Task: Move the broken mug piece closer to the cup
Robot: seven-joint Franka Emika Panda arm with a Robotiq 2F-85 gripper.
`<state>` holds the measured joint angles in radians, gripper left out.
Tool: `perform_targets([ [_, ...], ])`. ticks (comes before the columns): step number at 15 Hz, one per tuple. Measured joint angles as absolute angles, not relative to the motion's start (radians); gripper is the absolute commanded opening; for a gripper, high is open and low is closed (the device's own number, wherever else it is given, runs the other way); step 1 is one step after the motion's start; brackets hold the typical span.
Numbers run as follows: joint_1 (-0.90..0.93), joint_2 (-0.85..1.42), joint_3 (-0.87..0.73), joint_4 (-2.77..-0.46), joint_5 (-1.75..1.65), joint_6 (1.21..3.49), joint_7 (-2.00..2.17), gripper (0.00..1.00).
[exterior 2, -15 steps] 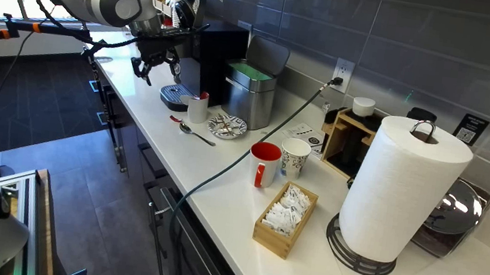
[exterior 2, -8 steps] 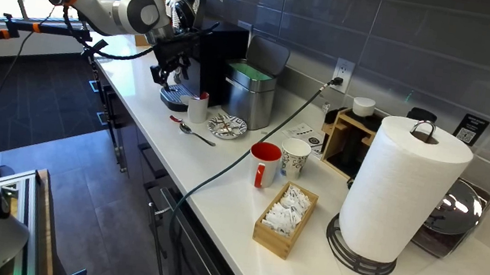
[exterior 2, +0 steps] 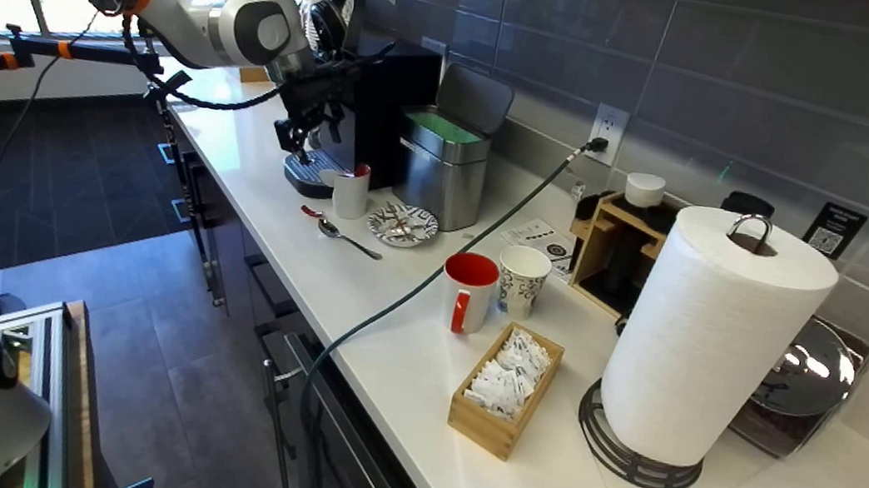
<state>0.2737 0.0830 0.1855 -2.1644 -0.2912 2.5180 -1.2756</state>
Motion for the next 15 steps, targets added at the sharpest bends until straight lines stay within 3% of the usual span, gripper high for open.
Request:
perform_targets([
  [8, 0.249, 0.122, 0.188, -2.207, -0.291, 2.642, -1.276, 0.77],
  [9, 0.248, 0.129, 0.188, -2.208, -0.291, 2.645, -1.276, 0.6],
  [10, 0.248, 0.134, 0.188, -2.208, -0.291, 2.647, -1.276, 0.6],
  [12, 0.245, 0.143, 0.191, -2.208, -0.291, 2.648, -1.276, 0.41],
  [15, 0.245, 0.153, 0.193, -2.208, -0.292, 2.649, -1.276, 0.33],
])
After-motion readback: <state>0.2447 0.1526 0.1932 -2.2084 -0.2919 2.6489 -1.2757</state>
